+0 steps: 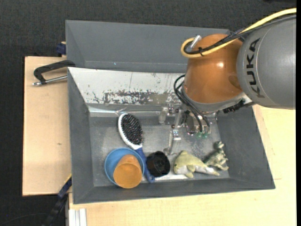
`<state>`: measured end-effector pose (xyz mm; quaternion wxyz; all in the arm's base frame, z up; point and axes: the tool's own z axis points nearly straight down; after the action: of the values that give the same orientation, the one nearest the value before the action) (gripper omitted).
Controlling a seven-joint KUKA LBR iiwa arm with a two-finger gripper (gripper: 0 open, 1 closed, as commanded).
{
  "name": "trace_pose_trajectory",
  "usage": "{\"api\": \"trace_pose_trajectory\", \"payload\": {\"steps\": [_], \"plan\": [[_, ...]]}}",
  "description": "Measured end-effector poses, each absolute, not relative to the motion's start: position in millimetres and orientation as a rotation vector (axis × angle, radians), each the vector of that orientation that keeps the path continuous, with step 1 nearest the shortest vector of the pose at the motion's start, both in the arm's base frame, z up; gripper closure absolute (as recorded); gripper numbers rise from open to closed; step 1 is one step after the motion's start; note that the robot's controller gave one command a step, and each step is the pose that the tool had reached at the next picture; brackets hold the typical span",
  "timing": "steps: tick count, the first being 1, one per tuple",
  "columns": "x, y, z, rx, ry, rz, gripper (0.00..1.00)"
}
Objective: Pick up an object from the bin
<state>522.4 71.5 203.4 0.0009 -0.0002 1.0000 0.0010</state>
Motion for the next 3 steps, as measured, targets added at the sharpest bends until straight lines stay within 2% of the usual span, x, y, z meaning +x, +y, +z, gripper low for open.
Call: {"api": "trace_pose_trajectory", "payload": {"steps": [1,2,3], "plan": [[491.4,52,73,0.154,3.167,-0.015,0.0],[509.2,41,71,-0.044,3.139,0.001,0.0],[509.2,41,71,-0.043,3.139,0.002,1.0]]}}
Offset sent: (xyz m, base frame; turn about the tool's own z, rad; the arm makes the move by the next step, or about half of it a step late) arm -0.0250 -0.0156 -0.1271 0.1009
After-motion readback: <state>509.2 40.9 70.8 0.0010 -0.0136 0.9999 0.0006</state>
